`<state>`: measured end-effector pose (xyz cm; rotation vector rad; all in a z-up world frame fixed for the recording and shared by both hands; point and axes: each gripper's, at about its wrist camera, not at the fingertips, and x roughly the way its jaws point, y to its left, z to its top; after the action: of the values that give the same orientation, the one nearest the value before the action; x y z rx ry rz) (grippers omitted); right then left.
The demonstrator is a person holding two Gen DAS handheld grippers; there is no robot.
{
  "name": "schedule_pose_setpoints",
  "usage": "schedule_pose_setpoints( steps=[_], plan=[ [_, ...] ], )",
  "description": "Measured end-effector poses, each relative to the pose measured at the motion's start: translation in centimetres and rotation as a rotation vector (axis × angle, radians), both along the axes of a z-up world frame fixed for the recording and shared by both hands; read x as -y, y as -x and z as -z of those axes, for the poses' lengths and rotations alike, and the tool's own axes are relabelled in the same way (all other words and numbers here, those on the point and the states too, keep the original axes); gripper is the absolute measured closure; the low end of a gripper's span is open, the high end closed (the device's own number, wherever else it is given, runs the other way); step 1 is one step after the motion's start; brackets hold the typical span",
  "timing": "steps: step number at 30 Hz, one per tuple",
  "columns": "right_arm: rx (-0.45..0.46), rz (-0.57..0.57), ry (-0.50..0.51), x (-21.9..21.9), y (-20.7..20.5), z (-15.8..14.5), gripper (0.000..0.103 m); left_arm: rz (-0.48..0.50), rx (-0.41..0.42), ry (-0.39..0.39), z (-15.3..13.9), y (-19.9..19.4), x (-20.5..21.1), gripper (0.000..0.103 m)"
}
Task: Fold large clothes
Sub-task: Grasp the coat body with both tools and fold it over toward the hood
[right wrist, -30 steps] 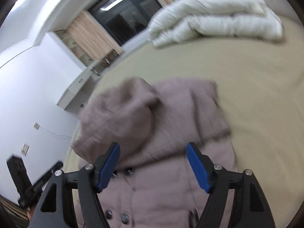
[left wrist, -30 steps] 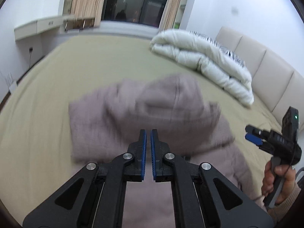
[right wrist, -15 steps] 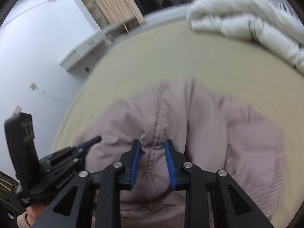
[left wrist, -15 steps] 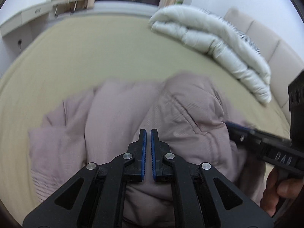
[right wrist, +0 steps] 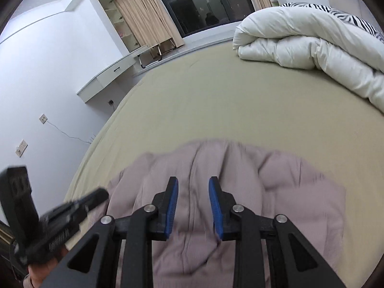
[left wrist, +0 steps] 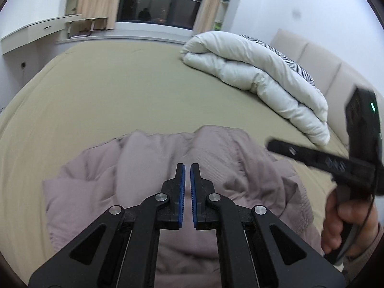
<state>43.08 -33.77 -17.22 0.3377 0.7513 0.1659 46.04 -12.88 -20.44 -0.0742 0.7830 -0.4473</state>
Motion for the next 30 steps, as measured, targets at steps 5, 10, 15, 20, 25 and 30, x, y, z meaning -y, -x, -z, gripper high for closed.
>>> schedule_pose_setpoints(
  steps=[5, 10, 15, 20, 25, 30],
  plan=[
    [-0.159, -0.004, 0.101, -0.8, -5.2, 5.0, 0.073, 0.026, -0.183, -0.088, 6.8, -2.5, 2.6, 0.100],
    [-0.158, 0.018, 0.034, 1.0, -4.2, 10.7, 0.073, 0.017, -0.200, -0.088, 10.3, -3.2, 3.0, 0.100],
    [-0.173, 0.024, 0.104, 0.7, -3.6, 7.9, 0.073, 0.003, -0.219, -0.029, 8.9, -3.0, 2.0, 0.100],
    [0.028, -0.004, 0.064, 0.1, 4.9, 1.3, 0.072, -0.032, -0.044, 0.000, 3.3, 2.2, -1.4, 0.100],
    [-0.030, -0.076, 0.149, -3.1, 8.6, 4.3, 0.068, -0.047, -0.117, -0.044, 5.5, 2.8, -1.4, 0.100],
    [-0.094, -0.073, 0.128, -3.1, 7.4, 10.0, 0.068, -0.045, -0.179, -0.075, 7.9, 1.8, -0.8, 0.100]
  ],
)
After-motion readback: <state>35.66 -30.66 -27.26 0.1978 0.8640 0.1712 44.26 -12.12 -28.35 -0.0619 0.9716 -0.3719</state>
